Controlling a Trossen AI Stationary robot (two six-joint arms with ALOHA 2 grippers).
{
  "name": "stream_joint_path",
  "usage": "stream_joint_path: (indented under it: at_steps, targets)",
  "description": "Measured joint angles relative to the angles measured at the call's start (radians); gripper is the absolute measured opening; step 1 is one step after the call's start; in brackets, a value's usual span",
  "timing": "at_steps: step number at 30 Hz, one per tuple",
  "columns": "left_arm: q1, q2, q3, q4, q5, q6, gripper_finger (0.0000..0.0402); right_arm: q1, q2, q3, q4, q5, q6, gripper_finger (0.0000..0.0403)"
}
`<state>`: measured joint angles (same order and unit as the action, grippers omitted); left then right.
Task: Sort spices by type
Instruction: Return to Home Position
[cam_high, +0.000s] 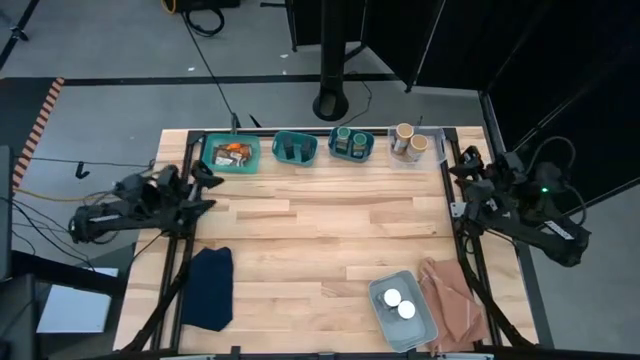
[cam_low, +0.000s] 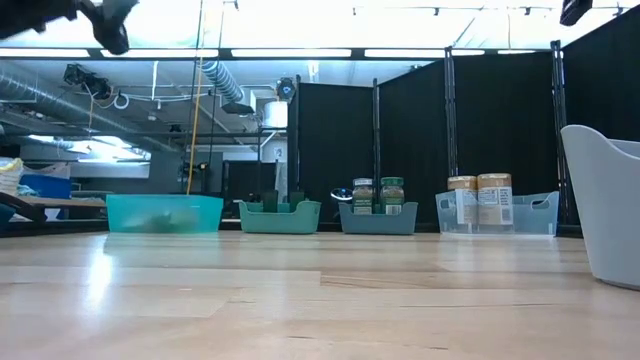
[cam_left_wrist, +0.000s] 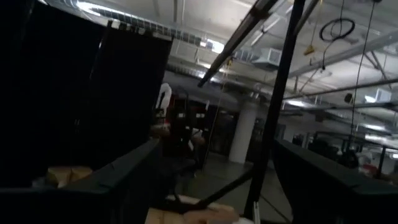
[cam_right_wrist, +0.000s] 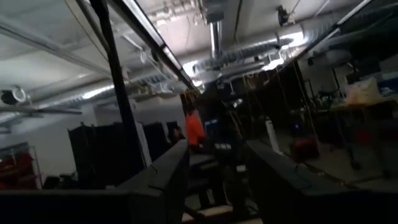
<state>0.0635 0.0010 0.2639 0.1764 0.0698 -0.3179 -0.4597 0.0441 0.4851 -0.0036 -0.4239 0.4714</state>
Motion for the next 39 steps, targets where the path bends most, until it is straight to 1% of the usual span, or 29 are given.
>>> stream_joint_path:
  at_steps: [6, 12, 15, 17, 22, 25, 30, 33, 39]
  targets:
    - [-0.001, 0.0, -0.154, 0.188, 0.001, -0.044, 0.031, 0.001, -0.04, -0.098, 0.036, -0.021, 0.082, 0.0163]
    - [-0.001, 0.0, -0.245, 0.333, 0.005, -0.095, 0.031, 0.037, -0.039, -0.243, 0.263, -0.047, 0.173, 0.0164]
    - [-0.001, 0.0, -0.254, 0.349, 0.006, -0.105, 0.031, 0.076, -0.038, -0.319, 0.363, -0.039, 0.201, 0.0164]
    - [-0.001, 0.0, -0.254, 0.353, 0.008, -0.103, 0.031, 0.104, -0.038, -0.362, 0.417, -0.016, 0.209, 0.0164]
    - [-0.001, 0.0, -0.254, 0.344, 0.003, -0.074, 0.031, 0.17, -0.038, -0.446, 0.502, 0.052, 0.186, 0.0164]
    - [-0.001, 0.0, -0.254, 0.303, -0.005, -0.068, 0.031, 0.2, -0.038, -0.479, 0.551, 0.074, 0.174, 0.0164]
    - [-0.001, 0.0, -0.254, 0.289, -0.025, -0.047, 0.031, 0.245, -0.038, -0.479, 0.548, 0.082, 0.126, 0.0163]
    - [-0.001, 0.0, -0.254, 0.263, -0.028, -0.036, 0.031, 0.268, -0.038, -0.479, 0.533, 0.083, 0.063, 0.0162]
    - [-0.001, 0.0, -0.254, 0.254, -0.031, -0.034, 0.031, 0.293, -0.038, -0.479, 0.506, 0.083, -0.007, 0.0163]
